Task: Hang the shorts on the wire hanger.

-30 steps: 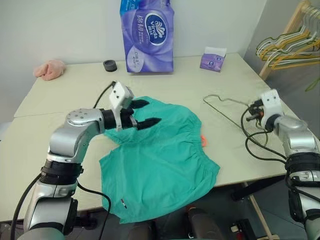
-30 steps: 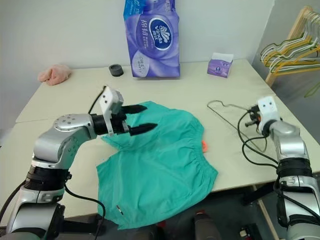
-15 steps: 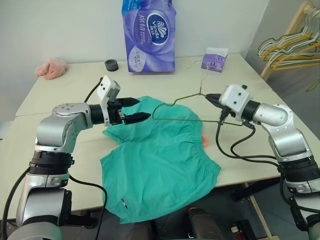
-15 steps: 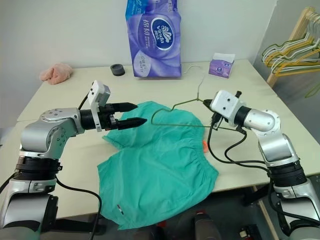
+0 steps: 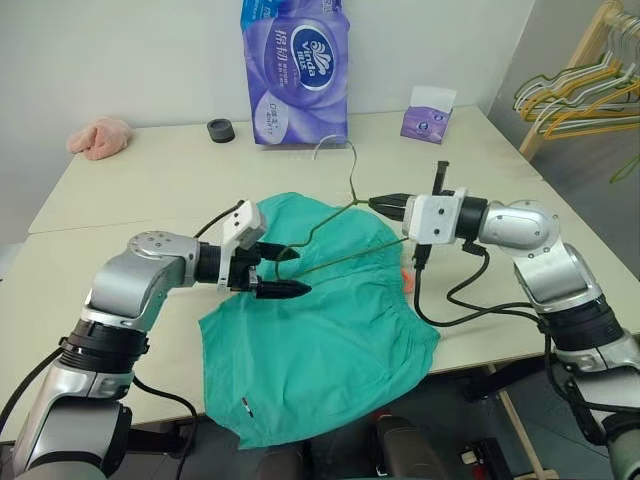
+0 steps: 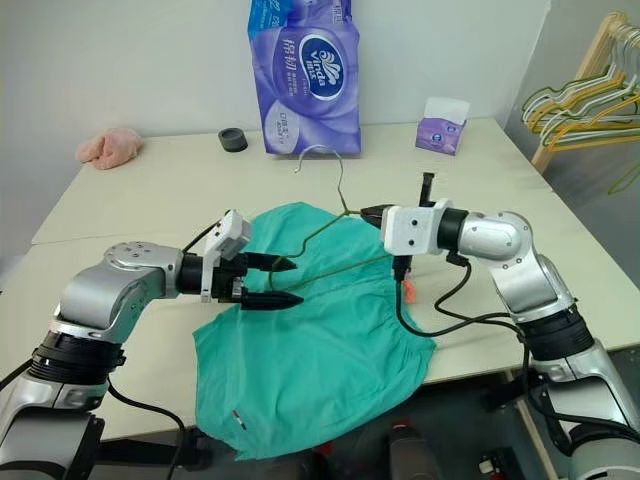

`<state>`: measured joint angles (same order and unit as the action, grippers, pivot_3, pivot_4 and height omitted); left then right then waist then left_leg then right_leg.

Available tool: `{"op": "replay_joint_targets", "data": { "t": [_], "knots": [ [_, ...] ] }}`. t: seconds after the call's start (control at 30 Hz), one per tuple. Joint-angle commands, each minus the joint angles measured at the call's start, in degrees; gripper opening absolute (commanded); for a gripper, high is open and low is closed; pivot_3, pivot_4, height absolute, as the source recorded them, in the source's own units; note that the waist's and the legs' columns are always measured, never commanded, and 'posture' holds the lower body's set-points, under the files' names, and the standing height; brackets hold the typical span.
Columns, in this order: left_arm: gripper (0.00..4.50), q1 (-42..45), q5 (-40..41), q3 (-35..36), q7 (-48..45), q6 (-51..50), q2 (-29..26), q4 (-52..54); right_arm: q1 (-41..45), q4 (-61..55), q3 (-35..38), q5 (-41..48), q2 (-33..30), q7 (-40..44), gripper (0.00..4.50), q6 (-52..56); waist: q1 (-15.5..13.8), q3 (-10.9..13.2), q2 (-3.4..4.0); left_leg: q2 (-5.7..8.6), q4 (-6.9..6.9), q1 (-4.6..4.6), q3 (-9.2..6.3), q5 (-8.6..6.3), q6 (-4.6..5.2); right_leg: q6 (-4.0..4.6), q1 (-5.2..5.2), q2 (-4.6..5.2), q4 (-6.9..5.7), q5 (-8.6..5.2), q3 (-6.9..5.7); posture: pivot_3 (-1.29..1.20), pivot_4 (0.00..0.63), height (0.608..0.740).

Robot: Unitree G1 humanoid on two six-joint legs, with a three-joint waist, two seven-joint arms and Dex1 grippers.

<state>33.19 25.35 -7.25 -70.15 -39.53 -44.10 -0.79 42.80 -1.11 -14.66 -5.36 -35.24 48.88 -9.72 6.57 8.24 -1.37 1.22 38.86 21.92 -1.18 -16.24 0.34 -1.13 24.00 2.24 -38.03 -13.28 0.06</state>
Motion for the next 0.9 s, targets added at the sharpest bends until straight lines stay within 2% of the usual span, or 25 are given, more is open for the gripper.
{"op": "replay_joint_targets", "data": {
  "t": [0.03,0.43,0.67,0.77,0.9],
  "knots": [
    [3.90,0.1,-0.7,0.3,0.3,0.9,-0.1,0.3,1.3,-2.4,1.8,1.7,0.3,0.5,0.00,-0.3,-0.1,0.0,0.00,0.00,0.00,0.01,0.00,0.00,0.00,0.00,0.00,0.00,0.01,0.00,0.00,-0.19,0.108,0.740],
    [0.09,-0.7,-1.0,0.0,0.3,1.8,1.2,0.6,0.0,-4.4,2.3,2.4,0.4,0.6,0.00,0.6,0.0,0.0,0.00,0.01,0.01,0.02,0.01,0.00,0.00,0.00,0.01,0.01,0.00,0.00,0.01,-0.20,0.113,0.740],
    [0.01,-1.1,-1.5,0.2,0.5,2.2,1.4,0.7,-2.3,-6.0,2.1,3.0,-1.3,2.6,0.00,0.0,0.0,0.0,0.00,0.01,0.01,0.02,0.01,0.00,0.01,0.00,0.01,0.01,0.00,0.00,0.01,-0.20,0.113,0.740],
    [0.00,-1.3,-1.6,0.3,0.8,2.1,1.5,1.0,-3.4,-7.6,2.7,3.8,-1.9,3.2,0.74,1.5,0.0,0.0,0.00,0.00,0.01,0.02,0.01,0.00,0.01,0.00,0.01,0.01,0.00,0.00,0.01,-0.20,0.113,0.740],
    [0.00,-1.5,-2.2,0.4,1.3,2.5,1.3,1.3,-6.3,-11.0,4.3,6.3,-4.7,5.9,2.17,5.7,-0.1,0.0,0.00,0.01,0.02,0.02,0.02,0.00,0.01,0.00,0.01,0.01,0.00,0.00,0.01,-0.20,0.113,0.740]
  ]
}}
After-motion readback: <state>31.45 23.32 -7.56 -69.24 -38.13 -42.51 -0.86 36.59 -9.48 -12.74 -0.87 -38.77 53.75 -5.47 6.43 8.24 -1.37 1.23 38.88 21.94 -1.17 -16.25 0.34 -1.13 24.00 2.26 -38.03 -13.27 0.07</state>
